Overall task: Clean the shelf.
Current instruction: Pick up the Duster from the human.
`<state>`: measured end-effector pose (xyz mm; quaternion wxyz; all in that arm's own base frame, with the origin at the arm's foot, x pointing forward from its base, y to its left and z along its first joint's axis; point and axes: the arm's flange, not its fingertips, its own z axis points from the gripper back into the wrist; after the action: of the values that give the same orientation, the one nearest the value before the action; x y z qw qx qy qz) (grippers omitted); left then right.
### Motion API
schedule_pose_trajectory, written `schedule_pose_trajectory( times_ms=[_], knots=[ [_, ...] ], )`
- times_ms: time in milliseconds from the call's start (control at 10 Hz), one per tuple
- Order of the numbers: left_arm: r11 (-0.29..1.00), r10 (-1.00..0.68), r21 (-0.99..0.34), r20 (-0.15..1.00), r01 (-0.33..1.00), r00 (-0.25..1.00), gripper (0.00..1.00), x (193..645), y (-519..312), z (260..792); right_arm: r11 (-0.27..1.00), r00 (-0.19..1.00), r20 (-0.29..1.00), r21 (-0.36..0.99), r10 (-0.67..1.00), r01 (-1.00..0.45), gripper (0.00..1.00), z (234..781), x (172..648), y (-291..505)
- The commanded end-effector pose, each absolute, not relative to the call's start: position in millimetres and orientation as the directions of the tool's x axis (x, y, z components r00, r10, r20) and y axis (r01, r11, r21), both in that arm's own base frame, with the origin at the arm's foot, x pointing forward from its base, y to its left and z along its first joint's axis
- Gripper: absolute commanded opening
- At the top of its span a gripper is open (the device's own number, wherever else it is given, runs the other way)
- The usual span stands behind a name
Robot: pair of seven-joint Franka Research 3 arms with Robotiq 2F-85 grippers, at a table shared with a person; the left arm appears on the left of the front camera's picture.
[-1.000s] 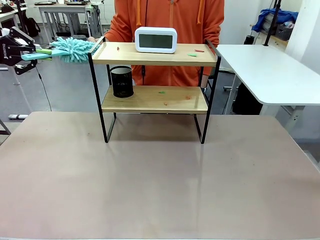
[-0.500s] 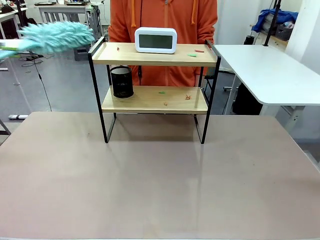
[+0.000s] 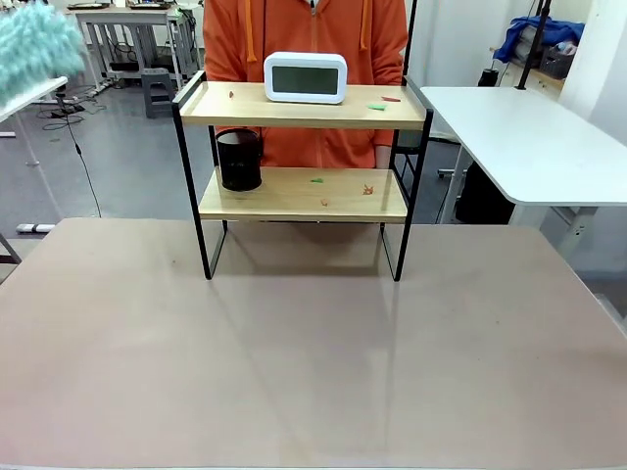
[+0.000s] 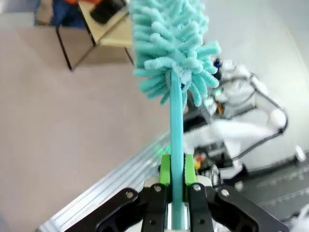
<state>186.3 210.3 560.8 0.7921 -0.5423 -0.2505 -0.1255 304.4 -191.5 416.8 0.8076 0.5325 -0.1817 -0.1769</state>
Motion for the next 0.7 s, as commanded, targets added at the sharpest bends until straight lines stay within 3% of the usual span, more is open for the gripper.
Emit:
schedule_pose_trajectory(
  times_ms=[0, 100, 200, 600],
  knots=[
    [0.368, -0.118, -0.763, 0.529, 0.532, 0.84, 0.0, 209, 227, 542, 0.361, 0.868, 0.123, 0.93, -0.482, 0.069, 1.0, 418, 306, -191],
    [0.395, -0.221, -0.736, 0.504, 0.549, 0.835, 0.04, 219, 227, 533, 0.361, 0.868, 0.123, 0.93, -0.482, 0.069, 1.0, 418, 306, -191],
    [0.377, -0.018, -0.787, 0.52, 0.487, 0.854, 0.04, 185, 213, 547, 0.361, 0.868, 0.123, 0.93, -0.482, 0.069, 1.0, 418, 306, -191],
    [0.377, -0.018, -0.787, 0.52, 0.487, 0.854, 0.04, 185, 213, 547, 0.361, 0.868, 0.123, 0.93, -0.482, 0.069, 1.0, 418, 306, -191]
  ],
)
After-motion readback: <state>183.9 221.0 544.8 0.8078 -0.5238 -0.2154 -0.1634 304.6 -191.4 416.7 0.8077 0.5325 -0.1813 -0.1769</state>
